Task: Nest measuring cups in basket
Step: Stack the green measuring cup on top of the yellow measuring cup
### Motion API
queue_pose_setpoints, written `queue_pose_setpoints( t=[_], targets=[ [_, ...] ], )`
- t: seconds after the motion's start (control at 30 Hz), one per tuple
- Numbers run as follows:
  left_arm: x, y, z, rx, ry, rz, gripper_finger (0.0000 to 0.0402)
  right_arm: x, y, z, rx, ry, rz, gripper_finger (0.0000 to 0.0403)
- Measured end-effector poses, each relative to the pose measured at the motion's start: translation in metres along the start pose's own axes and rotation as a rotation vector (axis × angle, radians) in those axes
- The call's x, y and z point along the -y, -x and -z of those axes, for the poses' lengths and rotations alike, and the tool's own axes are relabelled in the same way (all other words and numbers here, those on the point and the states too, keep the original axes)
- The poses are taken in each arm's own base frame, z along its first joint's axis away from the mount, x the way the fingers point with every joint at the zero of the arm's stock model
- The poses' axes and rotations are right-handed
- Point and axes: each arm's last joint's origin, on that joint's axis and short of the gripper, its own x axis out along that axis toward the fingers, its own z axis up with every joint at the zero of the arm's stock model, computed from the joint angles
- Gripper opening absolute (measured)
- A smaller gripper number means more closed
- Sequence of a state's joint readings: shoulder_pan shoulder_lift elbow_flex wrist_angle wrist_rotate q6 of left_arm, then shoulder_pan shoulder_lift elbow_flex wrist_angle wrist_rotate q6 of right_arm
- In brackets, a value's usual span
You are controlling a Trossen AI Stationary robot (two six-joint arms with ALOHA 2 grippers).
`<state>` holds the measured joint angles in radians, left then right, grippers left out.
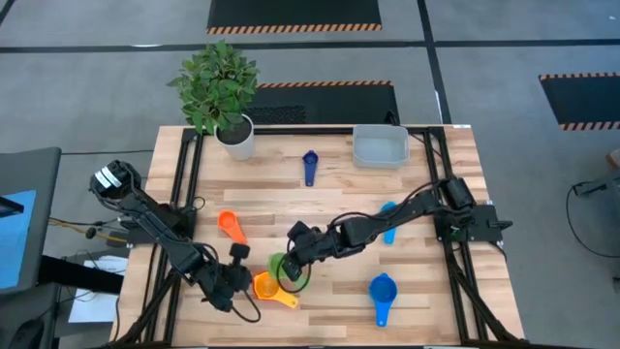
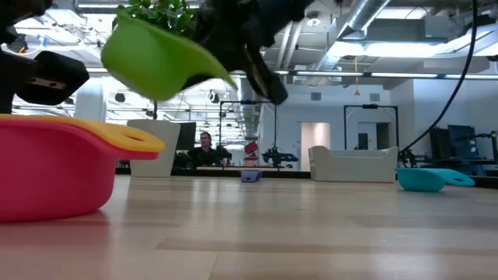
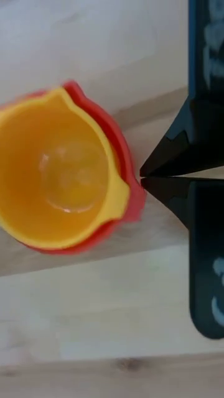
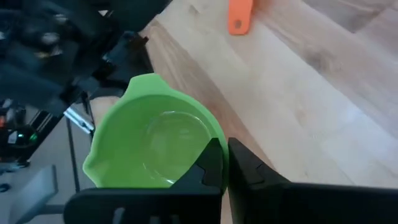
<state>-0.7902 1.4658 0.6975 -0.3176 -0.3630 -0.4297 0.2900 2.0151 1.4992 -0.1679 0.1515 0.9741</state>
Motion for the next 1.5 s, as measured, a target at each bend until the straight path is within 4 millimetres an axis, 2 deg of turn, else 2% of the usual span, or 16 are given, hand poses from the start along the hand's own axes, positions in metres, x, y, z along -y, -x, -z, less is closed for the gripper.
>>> queue_pose_setpoints(
  t=[0.13,0.3,0.5,0.6,0.93,1.1,1.5],
  targets=[
    [-0.001,0.0,0.001,-0.002,-0.011,-0.034,0.0,-0.012,0.005,-0.001,0.025,0.051,-0.007,0.0016],
    [-0.002,0.0,0.001,0.005,-0.032,-0.044,0.0,-0.019,0.006,-0.004,0.059,0.036,-0.039,0.0015],
    [-0.002,0.0,0.001,0.004,-0.05,-0.044,0.0,-0.02,-0.015,0.01,0.064,0.009,-0.074,0.0015],
    [-0.002,0.0,0.001,0.004,-0.051,-0.044,0.0,-0.022,-0.018,0.01,0.054,0.0,-0.063,0.0015],
    [-0.002,0.0,0.002,-0.011,-0.04,-0.05,0.0,-0.018,-0.036,0.016,0.0,0.001,0.008,0.002],
    [-0.002,0.0,0.002,-0.011,-0.037,-0.05,0.0,-0.016,-0.036,0.015,-0.007,-0.005,0.017,0.0021],
    [-0.002,0.0,0.002,-0.01,-0.03,-0.051,0.0,-0.014,-0.037,0.014,-0.028,-0.016,0.017,0.0067]
  ],
)
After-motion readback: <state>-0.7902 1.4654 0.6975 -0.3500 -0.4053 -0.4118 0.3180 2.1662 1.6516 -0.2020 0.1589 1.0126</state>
